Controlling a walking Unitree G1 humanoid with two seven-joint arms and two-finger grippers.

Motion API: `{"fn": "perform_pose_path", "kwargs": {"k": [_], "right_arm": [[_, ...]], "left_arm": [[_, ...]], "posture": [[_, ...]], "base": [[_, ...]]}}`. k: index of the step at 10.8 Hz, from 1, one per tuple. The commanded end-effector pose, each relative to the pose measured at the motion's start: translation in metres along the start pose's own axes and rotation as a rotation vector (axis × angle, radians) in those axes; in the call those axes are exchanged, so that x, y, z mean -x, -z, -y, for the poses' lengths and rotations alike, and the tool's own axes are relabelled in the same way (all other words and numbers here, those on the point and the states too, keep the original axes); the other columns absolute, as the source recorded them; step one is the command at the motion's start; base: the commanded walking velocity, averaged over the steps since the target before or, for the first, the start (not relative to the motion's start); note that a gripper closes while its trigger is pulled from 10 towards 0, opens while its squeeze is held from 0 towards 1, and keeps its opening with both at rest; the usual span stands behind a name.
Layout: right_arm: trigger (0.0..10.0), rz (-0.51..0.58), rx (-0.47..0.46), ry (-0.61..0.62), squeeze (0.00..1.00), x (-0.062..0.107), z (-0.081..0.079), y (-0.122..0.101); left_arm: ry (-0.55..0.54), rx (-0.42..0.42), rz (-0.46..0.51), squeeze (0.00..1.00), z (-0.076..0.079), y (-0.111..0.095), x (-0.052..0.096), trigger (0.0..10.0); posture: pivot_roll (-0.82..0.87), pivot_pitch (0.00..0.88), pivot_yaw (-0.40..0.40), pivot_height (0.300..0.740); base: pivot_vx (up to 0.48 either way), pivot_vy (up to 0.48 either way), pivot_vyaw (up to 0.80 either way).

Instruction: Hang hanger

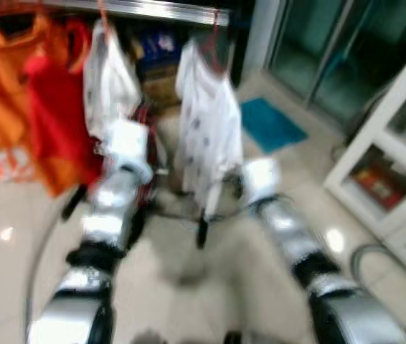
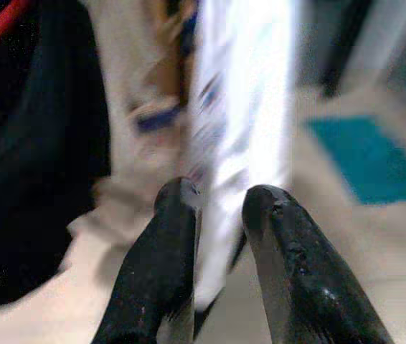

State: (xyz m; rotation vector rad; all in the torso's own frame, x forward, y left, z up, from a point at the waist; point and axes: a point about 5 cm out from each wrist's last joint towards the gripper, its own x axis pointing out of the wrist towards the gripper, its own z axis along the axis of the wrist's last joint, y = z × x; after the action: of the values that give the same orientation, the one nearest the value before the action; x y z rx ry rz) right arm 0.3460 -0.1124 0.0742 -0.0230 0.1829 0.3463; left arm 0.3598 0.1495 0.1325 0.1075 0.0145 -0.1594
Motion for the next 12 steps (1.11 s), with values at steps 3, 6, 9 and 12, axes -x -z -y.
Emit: {"fn": "perform_pose_path", "kwargs": {"k": [3,6,9,12], "right_arm": [[10.0,0.01,-0.021,-0.006,0.0,-0.001,-0.004,0.0],[10.0,-0.007,-0.01,-0.011,0.0,0.001,-0.008,0.005],[10.0,-0.02,0.012,-0.002,0.0,0.001,-0.009,0.007],[10.0,-0.024,0.003,-0.008,0.0,0.001,-0.014,0.01]], "left_arm": [[0.069,0.014,0.073,0.0,0.02,-0.019,-0.001,10.0],[0.203,0.18,0.014,0.0,0.067,-0.004,0.0,10.0],[0.235,0.194,0.053,0.0,0.056,-0.023,-0.026,10.0],[-0.083,0.158,0.03,0.0,-0.017,-0.036,-0.038,10.0]], "posture": [[0.1,0.065,-0.01,0.74],[0.1,0.074,-0.014,0.74],[0.09,0.079,-0.012,0.74],[0.08,0.075,0.003,0.74]], "base": [[0.0,0.0,0.0],[0.0,0.0,0.0],[0.0,0.0,0.0],[0.0,0.0,0.0]]}}
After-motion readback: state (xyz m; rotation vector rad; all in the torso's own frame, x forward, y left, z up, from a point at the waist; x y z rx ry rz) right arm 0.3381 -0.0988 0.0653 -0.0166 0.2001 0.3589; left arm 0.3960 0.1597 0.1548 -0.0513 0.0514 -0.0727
